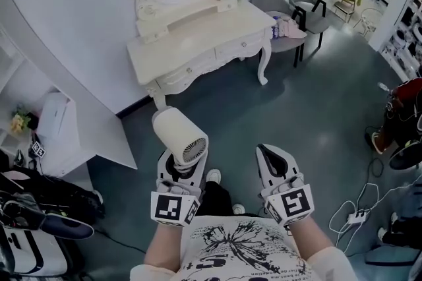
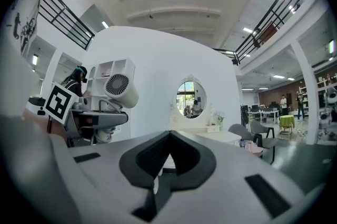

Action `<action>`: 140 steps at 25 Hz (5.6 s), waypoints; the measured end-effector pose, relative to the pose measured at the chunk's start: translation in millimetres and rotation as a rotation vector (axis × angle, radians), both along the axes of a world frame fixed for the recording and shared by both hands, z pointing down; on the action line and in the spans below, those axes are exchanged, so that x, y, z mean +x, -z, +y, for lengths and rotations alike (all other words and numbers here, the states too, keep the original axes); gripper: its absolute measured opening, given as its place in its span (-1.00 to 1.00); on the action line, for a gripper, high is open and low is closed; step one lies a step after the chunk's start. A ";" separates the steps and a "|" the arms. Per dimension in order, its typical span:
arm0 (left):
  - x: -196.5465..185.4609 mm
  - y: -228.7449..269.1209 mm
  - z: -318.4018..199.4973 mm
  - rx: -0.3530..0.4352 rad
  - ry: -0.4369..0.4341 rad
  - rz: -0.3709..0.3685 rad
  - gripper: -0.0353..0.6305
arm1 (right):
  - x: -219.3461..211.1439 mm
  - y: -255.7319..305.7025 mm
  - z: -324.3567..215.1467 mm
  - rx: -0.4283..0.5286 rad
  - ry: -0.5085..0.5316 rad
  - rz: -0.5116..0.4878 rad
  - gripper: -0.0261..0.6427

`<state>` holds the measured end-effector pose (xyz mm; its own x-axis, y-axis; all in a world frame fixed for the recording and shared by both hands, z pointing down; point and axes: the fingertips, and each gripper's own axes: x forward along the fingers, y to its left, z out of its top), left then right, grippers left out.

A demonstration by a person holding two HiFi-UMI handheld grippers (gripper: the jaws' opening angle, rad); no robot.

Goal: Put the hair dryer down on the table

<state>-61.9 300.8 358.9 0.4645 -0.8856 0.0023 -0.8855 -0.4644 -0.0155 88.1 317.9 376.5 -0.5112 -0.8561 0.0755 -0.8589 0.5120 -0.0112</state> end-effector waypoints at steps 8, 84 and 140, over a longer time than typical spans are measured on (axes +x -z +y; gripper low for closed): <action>6.3 -0.7 -31.0 -0.003 -0.016 0.009 -0.17 | 3.3 -7.9 -28.8 -0.020 0.006 0.038 -0.89; -2.3 -71.1 -680.2 -0.167 0.518 0.016 -0.17 | -19.6 -69.6 -772.0 -0.170 0.544 0.071 -0.89; -89.4 -335.9 -813.4 -0.890 0.349 -0.164 -0.17 | -107.4 -194.8 -886.7 -0.392 0.483 0.203 -0.89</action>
<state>-151.3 -512.6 694.8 0.1102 -0.6163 0.7798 -0.9938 -0.0775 0.0792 -19.3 -568.8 571.3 -0.7740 -0.4232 0.4709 -0.5383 0.8315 -0.1375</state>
